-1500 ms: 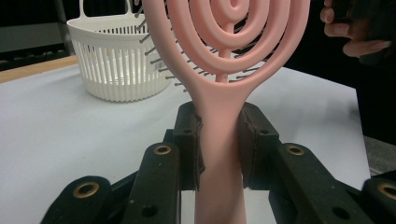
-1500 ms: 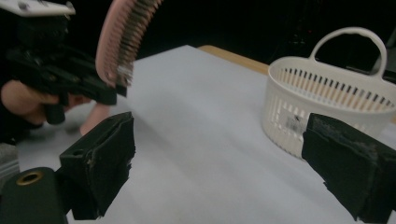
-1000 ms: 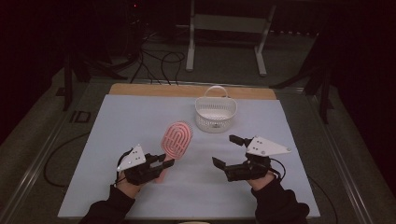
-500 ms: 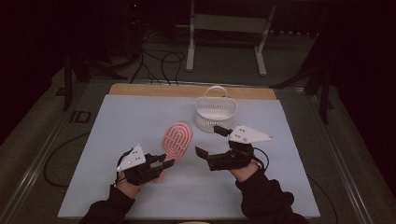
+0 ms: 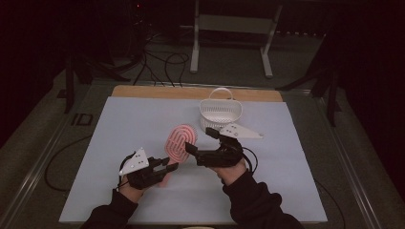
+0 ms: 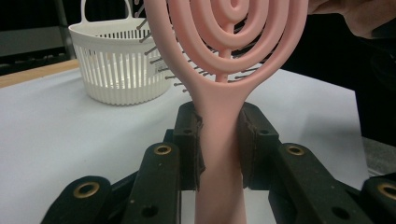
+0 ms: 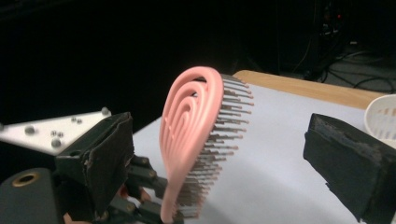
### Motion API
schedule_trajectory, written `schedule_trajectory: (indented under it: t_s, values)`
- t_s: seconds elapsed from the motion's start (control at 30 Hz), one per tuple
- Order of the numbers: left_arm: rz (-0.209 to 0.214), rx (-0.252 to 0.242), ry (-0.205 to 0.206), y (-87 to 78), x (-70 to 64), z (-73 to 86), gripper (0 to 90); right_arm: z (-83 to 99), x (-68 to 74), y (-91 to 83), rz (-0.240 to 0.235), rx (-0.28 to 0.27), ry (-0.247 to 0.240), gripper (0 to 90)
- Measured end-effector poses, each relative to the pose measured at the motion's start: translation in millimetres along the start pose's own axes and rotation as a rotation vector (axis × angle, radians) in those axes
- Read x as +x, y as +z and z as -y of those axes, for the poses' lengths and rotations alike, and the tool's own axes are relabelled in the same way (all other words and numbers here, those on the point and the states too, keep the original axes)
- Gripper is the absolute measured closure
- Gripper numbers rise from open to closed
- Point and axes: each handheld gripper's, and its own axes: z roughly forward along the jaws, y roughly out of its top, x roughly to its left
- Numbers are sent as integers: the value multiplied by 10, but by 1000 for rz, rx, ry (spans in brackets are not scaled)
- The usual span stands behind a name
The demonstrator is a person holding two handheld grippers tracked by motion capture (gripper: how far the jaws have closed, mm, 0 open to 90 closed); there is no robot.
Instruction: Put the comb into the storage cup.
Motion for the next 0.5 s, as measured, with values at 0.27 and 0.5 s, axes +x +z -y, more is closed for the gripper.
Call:
schedule_trajectory:
  t_s: [0.27, 0.5]
  values:
    - [0, -5, -6, -9, 6, -3, 729, 38, 37, 139, -21, 3, 97, 136]
    - [-2, -11, -8, -14, 12, -4, 729, 75, 59, 223, -28, 28, 157, 203]
